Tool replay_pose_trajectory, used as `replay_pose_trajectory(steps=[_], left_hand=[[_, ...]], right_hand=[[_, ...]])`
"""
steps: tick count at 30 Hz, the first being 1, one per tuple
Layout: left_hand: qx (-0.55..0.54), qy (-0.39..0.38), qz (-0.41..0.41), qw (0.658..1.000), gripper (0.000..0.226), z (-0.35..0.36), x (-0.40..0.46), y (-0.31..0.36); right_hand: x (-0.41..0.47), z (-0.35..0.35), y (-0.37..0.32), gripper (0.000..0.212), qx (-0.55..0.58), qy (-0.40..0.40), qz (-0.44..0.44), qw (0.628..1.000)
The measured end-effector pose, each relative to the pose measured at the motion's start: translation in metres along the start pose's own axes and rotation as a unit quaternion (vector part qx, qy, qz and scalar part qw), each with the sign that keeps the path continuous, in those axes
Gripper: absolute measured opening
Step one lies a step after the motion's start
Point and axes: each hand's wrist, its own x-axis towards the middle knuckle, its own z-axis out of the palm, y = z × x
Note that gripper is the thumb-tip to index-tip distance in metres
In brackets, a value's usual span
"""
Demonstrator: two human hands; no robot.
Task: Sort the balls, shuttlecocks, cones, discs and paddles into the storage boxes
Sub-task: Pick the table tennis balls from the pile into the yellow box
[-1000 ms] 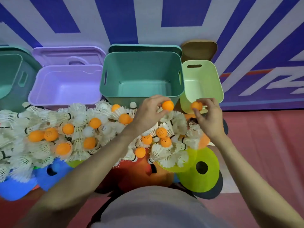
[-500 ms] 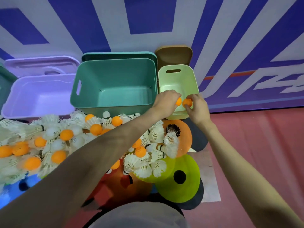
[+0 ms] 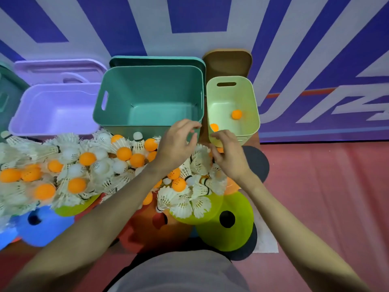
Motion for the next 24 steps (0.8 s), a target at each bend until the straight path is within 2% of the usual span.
replay_pose_trajectory(steps=[5, 9, 14, 18, 24], left_hand=[[0.064, 0.059, -0.068, 0.994, 0.02, -0.035, -0.039, -0.037], [0.126, 0.076, -0.12, 0.982, 0.02, -0.059, -0.066, -0.065], [0.146, 0.066, -0.178, 0.971, 0.023, -0.078, -0.096, -0.092], [0.152, 0.029, -0.185, 0.97, 0.031, -0.085, -0.111, -0.102], [0.142, -0.004, -0.207, 0.968, 0.038, -0.089, -0.119, -0.108]], right_hand=[[-0.023, 0.021, -0.043, 0.029, 0.009, -0.092, -0.065, 0.994], [-0.032, 0.044, -0.062, 0.037, -0.037, -0.153, -0.092, 0.983], [-0.034, 0.065, -0.075, 0.043, -0.109, -0.168, -0.055, 0.978], [-0.035, 0.076, -0.08, 0.046, -0.153, -0.173, -0.032, 0.972], [-0.033, 0.083, -0.086, 0.041, -0.162, -0.171, -0.013, 0.972]])
